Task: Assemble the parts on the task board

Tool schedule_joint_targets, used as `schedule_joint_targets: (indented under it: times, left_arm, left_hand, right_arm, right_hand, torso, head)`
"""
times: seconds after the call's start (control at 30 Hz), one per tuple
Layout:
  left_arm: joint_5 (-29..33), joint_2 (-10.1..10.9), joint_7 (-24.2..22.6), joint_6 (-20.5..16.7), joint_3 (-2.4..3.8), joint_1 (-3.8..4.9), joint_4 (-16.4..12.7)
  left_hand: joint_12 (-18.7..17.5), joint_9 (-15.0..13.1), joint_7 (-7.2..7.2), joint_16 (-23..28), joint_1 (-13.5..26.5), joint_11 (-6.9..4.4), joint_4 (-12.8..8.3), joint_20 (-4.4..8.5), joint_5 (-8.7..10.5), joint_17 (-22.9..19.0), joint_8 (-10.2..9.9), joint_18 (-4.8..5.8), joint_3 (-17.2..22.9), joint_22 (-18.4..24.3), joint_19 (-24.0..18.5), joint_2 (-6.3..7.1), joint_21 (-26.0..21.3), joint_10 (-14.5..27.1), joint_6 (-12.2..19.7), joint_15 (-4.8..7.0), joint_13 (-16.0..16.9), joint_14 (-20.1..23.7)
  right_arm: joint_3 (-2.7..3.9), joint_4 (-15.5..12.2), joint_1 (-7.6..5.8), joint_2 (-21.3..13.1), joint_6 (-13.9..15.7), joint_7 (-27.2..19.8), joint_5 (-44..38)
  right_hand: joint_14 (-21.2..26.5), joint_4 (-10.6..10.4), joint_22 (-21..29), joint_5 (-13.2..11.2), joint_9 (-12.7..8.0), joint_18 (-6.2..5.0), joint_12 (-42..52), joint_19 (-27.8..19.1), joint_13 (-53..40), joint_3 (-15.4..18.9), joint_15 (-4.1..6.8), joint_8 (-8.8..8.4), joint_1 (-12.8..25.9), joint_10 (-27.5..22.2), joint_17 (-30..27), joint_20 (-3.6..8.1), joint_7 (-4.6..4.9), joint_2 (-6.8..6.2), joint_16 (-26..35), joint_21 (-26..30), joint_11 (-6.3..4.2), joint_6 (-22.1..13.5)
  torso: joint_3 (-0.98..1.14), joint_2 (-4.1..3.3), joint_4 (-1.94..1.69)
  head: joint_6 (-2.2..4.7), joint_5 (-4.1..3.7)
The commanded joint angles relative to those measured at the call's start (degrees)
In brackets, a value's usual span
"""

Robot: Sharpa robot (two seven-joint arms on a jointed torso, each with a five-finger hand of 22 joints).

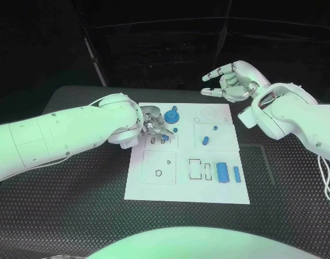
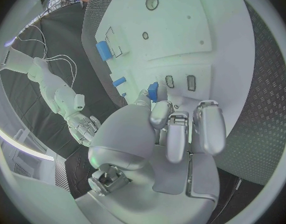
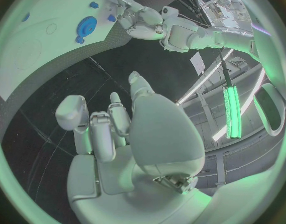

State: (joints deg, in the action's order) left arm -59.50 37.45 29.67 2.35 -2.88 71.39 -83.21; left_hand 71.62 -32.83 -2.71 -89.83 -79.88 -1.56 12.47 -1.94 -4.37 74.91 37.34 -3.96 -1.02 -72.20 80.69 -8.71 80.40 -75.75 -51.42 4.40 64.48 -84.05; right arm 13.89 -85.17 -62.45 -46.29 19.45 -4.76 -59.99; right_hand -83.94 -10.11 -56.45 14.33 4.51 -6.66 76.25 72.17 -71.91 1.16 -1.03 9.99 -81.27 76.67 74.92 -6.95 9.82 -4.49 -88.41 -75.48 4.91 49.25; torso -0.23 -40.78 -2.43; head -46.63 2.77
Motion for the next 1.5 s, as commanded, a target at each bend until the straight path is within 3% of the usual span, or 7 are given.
schedule_joint_targets:
  times: [0.03,0.17,0.33,0.6,0.63,0.67,1.5]
  left_arm:
    - [0.87,0.46,-0.36,-3.39,0.01,-0.04,-0.73]
    - [-1.55,1.36,-0.40,-4.66,-0.01,-0.38,-1.85]
    - [-3.93,2.05,-0.36,-5.62,-0.02,-0.96,-2.61]
    - [-5.42,1.90,-0.26,-6.37,-0.03,-1.96,-2.72]
    - [-5.48,1.81,-0.26,-6.47,-0.03,-2.06,-2.69]
    - [-5.53,1.71,-0.25,-6.58,-0.03,-2.15,-2.64]
    - [-7.38,0.24,0.00,-6.12,-0.03,-3.41,-0.80]
  left_hand:
    - [0.24,-0.18,0.56,-0.17,0.88,-0.17,-7.04,0.23,-0.07,15.09,0.12,0.23,8.53,-0.10,0.27,1.53,-0.07,-0.39,-0.07,0.29,0.21,-5.95]
    - [0.24,-0.79,0.57,-0.17,2.69,-0.22,-7.02,0.27,-0.03,15.09,0.17,0.21,13.91,-0.25,0.33,3.88,-0.12,-0.58,-0.22,0.22,0.20,-5.95]
    - [0.21,-1.20,0.57,-0.17,4.00,-0.18,-6.97,0.24,0.01,15.09,0.22,0.22,17.43,-0.34,0.36,5.38,-0.16,-0.65,-0.30,0.23,0.14,-5.95]
    - [0.21,-1.20,0.57,-0.17,4.00,-0.18,-6.97,0.24,0.01,15.09,0.22,0.22,17.43,-0.34,0.36,5.38,-0.16,-0.65,-0.30,0.23,0.14,-5.95]
    - [0.25,-1.87,0.53,-0.17,6.00,-0.16,-7.05,0.17,0.11,15.09,0.39,0.24,22.10,-0.45,0.41,7.28,-0.25,-0.79,-0.37,0.28,0.15,-5.95]
    - [0.27,-2.06,0.52,-0.17,6.56,-0.15,-7.08,0.15,0.13,15.09,0.44,0.25,23.42,-0.48,0.43,7.81,-0.27,-0.83,-0.39,0.29,0.15,-5.95]
    - [0.19,-2.36,0.51,-0.17,7.20,-0.14,-7.34,0.15,0.16,15.09,0.50,0.23,25.22,-0.45,0.39,8.47,-0.36,-0.79,-0.30,0.29,0.02,-5.95]
  right_arm:
    - [0.05,0.12,-0.11,0.01,-0.36,-0.33,0.12]
    - [0.05,0.40,-0.11,-0.04,-0.40,-0.30,-0.05]
    - [0.04,0.78,-0.11,0.02,-0.47,-0.27,-0.16]
    - [0.03,1.17,-0.11,0.22,-0.62,-0.29,-0.36]
    - [0.03,1.21,-0.11,0.25,-0.63,-0.29,-0.37]
    - [0.03,1.23,-0.11,0.27,-0.65,-0.30,-0.38]
    - [0.03,1.42,-0.11,0.55,-0.91,-0.33,-0.63]
  right_hand:
    - [-4.83,0.09,0.08,0.28,-0.09,0.33,0.10,-0.04,-0.05,0.32,0.46,0.22,-0.01,0.33,9.70,0.22,0.00,0.57,0.31,0.13,-0.05,0.14]
    - [-4.83,0.09,0.08,0.28,-0.09,0.33,0.10,-0.04,-0.05,0.32,0.46,0.22,-0.01,0.33,9.70,0.22,0.00,0.57,0.31,0.13,-0.05,0.14]
    - [-4.82,0.09,0.07,0.32,-0.10,0.33,0.12,-0.03,-0.06,0.35,0.47,0.27,0.00,0.35,9.64,0.23,-0.01,0.63,0.33,0.12,-0.07,0.17]
    - [-4.82,0.09,0.07,0.32,-0.10,0.33,0.12,-0.03,-0.06,0.35,0.47,0.27,0.00,0.35,9.64,0.23,-0.01,0.63,0.33,0.12,-0.07,0.17]
    - [-4.82,0.09,0.07,0.32,-0.10,0.33,0.12,-0.03,-0.06,0.35,0.47,0.27,0.00,0.35,9.64,0.23,-0.01,0.63,0.33,0.12,-0.07,0.17]
    - [-4.82,0.09,0.07,0.32,-0.10,0.33,0.12,-0.03,-0.06,0.35,0.47,0.27,0.00,0.35,9.64,0.23,-0.01,0.63,0.33,0.12,-0.07,0.17]
    - [-4.82,0.09,0.07,0.32,-0.10,0.33,0.12,-0.03,-0.06,0.35,0.47,0.27,0.00,0.35,9.64,0.23,-0.01,0.63,0.33,0.12,-0.07,0.17]
  torso:
    - [0.10,0.20,-0.32]
    - [0.20,0.38,-0.59]
    - [0.21,0.54,-0.76]
    - [0.23,0.53,-0.69]
    - [0.23,0.51,-0.66]
    - [0.23,0.51,-0.64]
    - [0.25,0.42,-0.68]
  head:
    - [-0.12,-0.12]
    - [-0.32,-0.27]
    - [-0.52,-0.34]
    - [-0.63,-0.07]
    - [-0.58,-0.07]
    - [-0.57,-0.09]
    - [-0.70,-0.28]
